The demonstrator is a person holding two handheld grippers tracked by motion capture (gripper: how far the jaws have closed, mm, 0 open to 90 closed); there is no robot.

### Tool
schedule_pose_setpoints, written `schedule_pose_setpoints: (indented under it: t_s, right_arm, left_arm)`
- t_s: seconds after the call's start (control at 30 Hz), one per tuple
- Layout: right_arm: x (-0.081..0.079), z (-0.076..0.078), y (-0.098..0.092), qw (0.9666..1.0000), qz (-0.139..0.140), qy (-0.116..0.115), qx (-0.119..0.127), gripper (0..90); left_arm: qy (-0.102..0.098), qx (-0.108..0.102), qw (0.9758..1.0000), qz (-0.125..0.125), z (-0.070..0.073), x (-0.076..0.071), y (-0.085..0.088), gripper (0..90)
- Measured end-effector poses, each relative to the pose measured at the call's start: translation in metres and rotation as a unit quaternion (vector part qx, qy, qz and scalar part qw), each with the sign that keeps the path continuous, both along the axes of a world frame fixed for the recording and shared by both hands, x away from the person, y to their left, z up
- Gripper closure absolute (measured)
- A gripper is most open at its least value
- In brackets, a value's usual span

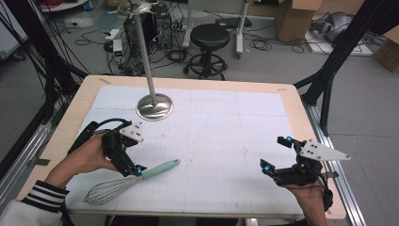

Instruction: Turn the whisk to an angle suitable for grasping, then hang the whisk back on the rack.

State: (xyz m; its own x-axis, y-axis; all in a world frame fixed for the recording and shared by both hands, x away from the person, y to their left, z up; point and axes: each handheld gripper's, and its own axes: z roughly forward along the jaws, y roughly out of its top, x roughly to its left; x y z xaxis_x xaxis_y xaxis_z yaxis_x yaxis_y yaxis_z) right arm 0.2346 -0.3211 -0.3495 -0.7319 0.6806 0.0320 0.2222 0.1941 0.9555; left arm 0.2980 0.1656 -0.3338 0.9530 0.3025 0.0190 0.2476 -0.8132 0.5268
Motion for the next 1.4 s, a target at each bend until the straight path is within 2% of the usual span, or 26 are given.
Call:
schedule_pose_setpoints:
  t_s: [0.1,0.33,0.47,0.7,0.8,0.9,1.23,1.4]
  right_arm:
    - [0.000,0.000,0.000,1.0000,0.000,0.000,0.000,0.3]
    - [0.000,0.000,0.000,1.0000,0.001,0.002,0.001,0.4]
    - [0.000,0.000,0.000,1.0000,0.001,0.000,-0.001,0.4]
    - [0.000,0.001,-0.001,1.0000,0.000,0.001,0.000,0.3]
    - [0.000,0.001,0.000,1.0000,0.003,0.000,0.000,0.3]
    - [-0.001,0.002,-0.001,1.0000,0.001,-0.001,0.001,0.3]
    - [-0.001,0.002,-0.001,1.0000,0.001,-0.001,0.002,0.4]
    - [0.000,0.002,-0.001,1.0000,0.003,-0.003,0.001,0.4]
  left_arm:
    - [0.005,0.010,0.9999,-0.002,-0.007,0.001,-0.007,1.7]
    - [0.015,0.009,0.9998,0.007,-0.022,0.002,-0.010,1.7]
    - [0.022,0.031,0.9993,0.001,-0.031,0.002,-0.013,1.7]
    - [0.028,0.040,0.9988,-0.008,-0.037,0.002,-0.020,1.7]
    - [0.033,0.038,0.9987,-0.006,-0.040,0.003,-0.022,1.7]
    - [0.033,0.047,0.9984,-0.005,-0.042,0.004,-0.024,1.7]
    - [0.034,0.051,0.9981,-0.005,-0.045,0.003,-0.026,1.7]
    - [0.039,0.060,0.9974,-0.004,-0.051,0.003,-0.028,1.7]
